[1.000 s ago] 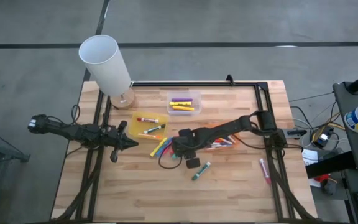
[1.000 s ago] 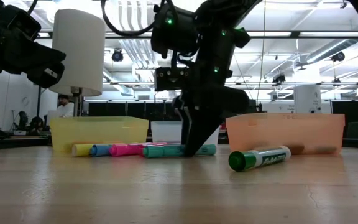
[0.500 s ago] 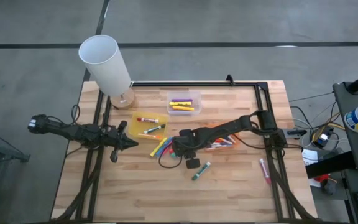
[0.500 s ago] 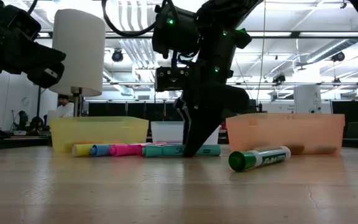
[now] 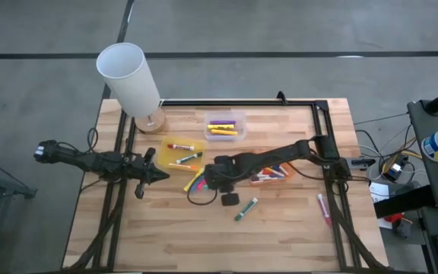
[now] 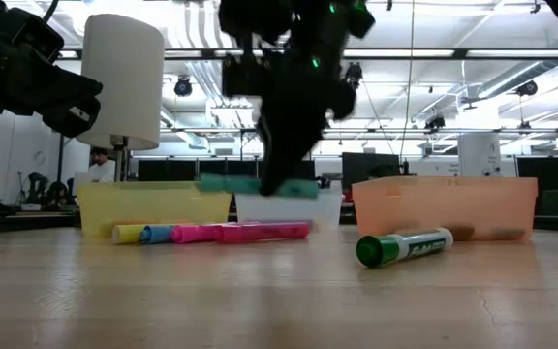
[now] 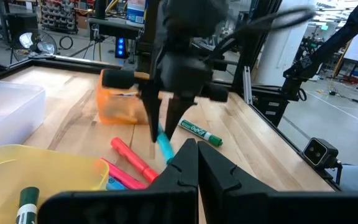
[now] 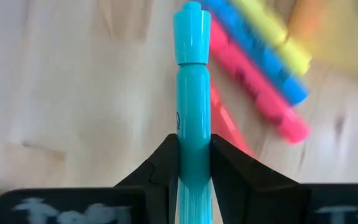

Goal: Pick & Place Markers
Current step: Put the light blue highlighter into the transparent bin

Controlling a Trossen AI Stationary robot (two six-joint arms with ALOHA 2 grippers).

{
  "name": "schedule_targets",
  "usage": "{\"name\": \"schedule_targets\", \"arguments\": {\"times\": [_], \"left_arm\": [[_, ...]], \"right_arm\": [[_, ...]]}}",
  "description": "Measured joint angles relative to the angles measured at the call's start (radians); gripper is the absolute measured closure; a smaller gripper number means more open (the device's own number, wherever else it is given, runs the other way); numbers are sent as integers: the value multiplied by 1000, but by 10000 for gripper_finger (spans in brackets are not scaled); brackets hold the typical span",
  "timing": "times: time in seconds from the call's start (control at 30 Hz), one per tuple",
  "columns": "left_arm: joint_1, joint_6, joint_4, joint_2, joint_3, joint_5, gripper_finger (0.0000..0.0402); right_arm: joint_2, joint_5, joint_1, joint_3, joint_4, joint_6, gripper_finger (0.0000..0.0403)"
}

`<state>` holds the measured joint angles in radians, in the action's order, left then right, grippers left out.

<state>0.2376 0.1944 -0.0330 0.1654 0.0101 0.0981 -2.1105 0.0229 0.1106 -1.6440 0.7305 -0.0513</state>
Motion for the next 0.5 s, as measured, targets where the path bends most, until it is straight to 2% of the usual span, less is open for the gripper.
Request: {"name": "schedule_targets", "arguments": {"times": [0.2,0.5], "left_arm": [[0,0,0,0,0,0,401],[0,0,0,0,0,0,401]], "right_arm": [[1,2,3,-91,32,0,332],[2,12,-1,-113,72,-8,332]]}}
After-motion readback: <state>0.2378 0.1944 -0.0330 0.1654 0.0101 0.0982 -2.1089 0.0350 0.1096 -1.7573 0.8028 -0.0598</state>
